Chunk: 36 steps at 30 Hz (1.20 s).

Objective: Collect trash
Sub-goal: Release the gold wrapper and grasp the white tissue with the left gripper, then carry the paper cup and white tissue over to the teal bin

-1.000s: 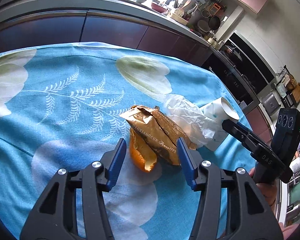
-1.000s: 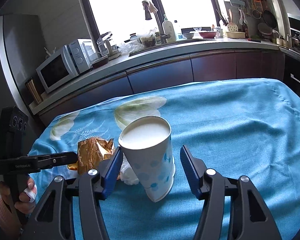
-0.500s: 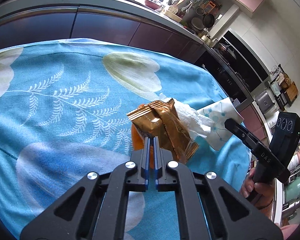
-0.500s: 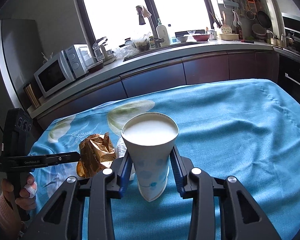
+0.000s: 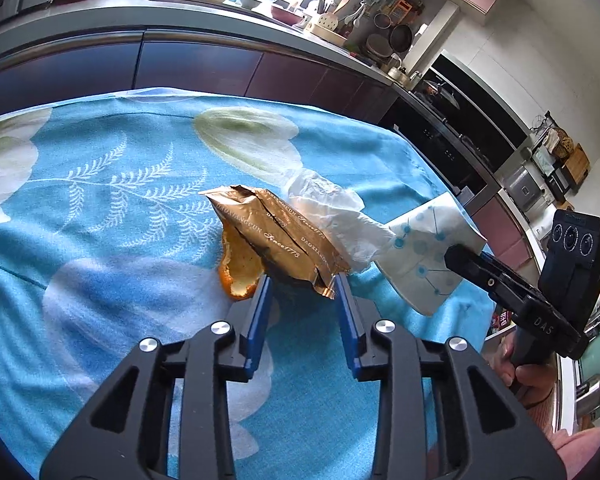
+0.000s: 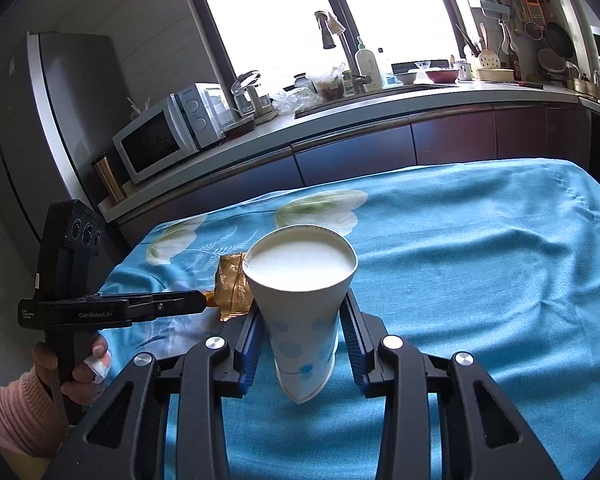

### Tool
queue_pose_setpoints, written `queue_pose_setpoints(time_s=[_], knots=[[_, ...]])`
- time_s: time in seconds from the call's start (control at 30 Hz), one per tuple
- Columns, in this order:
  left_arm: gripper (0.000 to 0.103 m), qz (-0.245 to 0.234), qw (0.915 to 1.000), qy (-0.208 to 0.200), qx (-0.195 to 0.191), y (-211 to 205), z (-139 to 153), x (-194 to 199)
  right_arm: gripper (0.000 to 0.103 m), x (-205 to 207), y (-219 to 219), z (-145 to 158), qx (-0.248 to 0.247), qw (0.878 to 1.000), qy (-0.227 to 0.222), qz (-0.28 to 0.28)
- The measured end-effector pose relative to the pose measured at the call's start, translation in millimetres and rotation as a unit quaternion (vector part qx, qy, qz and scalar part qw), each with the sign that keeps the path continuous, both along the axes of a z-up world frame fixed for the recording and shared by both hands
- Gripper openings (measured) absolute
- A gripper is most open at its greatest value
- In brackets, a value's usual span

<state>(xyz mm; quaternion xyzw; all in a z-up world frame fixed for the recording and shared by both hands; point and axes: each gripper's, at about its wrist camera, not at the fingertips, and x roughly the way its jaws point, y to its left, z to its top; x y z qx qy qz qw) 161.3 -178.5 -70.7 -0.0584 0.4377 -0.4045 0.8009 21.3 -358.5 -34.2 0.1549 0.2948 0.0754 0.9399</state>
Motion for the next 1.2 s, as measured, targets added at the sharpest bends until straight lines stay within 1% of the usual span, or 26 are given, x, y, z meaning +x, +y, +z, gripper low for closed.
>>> queue_pose_setpoints(time_s=[0.1, 0.2, 0.27, 0.33, 0.47, 0.53, 0.7, 0.77, 0.9, 0.97, 1.07, 1.13, 1.2], knots=[[0.031, -0.014, 0.9995, -0.028, 0.005, -9, 9, -10, 0.035, -2, 1, -1, 0.003, 1.0, -0.002, 0.005], [0.033, -0.034, 0.9977, -0.056, 0.018, -28, 19, -18, 0.035, -2, -6, -3, 0.012, 1.0, -0.001, 0.0], [0.039, -0.045, 0.9966, -0.065, 0.024, -43, 22, -20, 0.035, -3, -10, -4, 0.014, 1.0, -0.001, -0.003], [0.045, -0.05, 0.9961, -0.066, 0.03, -56, 22, -19, 0.035, -4, -15, -4, 0.017, 1.0, -0.002, -0.005], [0.046, -0.044, 0.9963, -0.054, 0.051, -79, 14, -12, 0.035, -8, -27, -7, 0.012, 1.0, 0.0, -0.021], [0.048, -0.032, 0.9959, -0.053, 0.066, -88, 10, -7, 0.035, -12, -36, -10, 0.017, 0.999, 0.002, -0.032], [0.048, -0.013, 0.9927, -0.06, 0.104, -111, 2, 3, 0.035, -16, -53, -17, 0.032, 0.998, 0.005, -0.045], [0.047, -0.006, 0.9907, -0.061, 0.121, -119, -2, 8, 0.035, -16, -56, -19, 0.032, 0.999, 0.005, -0.044], [0.042, -0.003, 0.9889, -0.052, 0.139, -134, -10, 15, 0.035, -17, -60, -21, 0.039, 0.998, 0.004, -0.043], [0.029, -0.007, 0.9879, -0.049, 0.147, -139, -16, 17, 0.035, -17, -63, -22, 0.042, 0.998, 0.005, -0.042], [0.018, -0.004, 0.9872, -0.056, 0.15, -141, -18, 16, 0.035, -18, -63, -22, 0.042, 0.998, 0.005, -0.042], [0.015, -0.002, 0.9878, -0.056, 0.145, -139, -17, 15, 0.035, -18, -65, -22, 0.044, 0.998, 0.004, -0.042], [0.014, -0.007, 0.9896, -0.059, 0.131, -136, -12, 11, 0.035, -19, -66, -21, 0.045, 0.998, 0.001, -0.04]])
